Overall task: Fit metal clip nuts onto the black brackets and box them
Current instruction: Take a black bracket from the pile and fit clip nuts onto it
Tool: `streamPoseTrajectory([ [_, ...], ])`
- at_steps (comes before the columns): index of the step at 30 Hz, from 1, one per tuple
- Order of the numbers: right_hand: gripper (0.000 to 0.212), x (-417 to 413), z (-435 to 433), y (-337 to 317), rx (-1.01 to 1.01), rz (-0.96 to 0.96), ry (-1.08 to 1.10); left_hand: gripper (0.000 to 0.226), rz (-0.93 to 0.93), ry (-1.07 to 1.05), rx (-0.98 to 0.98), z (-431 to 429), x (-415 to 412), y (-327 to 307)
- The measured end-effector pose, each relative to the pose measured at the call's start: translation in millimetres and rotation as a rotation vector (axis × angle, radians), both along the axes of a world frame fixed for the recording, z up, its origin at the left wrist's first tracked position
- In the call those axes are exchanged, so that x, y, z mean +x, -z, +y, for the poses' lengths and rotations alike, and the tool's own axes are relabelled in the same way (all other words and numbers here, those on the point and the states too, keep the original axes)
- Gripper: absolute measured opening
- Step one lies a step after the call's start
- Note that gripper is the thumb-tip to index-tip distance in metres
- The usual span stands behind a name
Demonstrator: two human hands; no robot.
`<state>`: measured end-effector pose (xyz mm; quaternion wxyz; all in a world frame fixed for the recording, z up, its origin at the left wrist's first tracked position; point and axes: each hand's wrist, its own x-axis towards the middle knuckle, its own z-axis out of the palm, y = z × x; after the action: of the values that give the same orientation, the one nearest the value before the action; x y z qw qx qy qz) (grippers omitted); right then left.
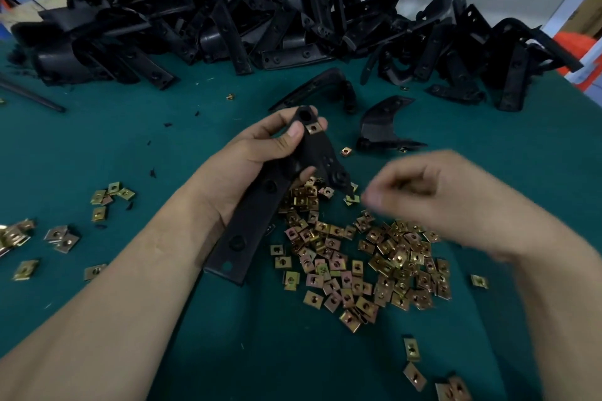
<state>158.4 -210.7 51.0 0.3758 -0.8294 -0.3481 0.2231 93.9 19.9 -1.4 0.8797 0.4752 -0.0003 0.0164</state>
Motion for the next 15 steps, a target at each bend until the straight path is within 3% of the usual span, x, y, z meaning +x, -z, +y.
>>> streamPoseTrajectory([
  [2,0.016,-3.7,-1.3,1.0,-0.266,0.008,-0.247,0.034,0.021,-0.02,-0.032,-0.8,0.6,-1.1],
  [4,0.022,-6.1,2.6,5.9,-0.338,-0.022,-0.286,0.034,0.03,-0.023,-0.024,-1.7,0.8,-1.2],
  [12,0.015,-9.8,5.4,9.7,-0.309,-0.062,-0.235,0.032,0.041,0.027,-0.008,-4.3,0.4,-0.2],
  [15,0.009,-9.4,5.5,4.9,-0.133,0.032,-0.181,0.029,0.034,0.068,-0.003,-2.6,-1.6,0.1],
])
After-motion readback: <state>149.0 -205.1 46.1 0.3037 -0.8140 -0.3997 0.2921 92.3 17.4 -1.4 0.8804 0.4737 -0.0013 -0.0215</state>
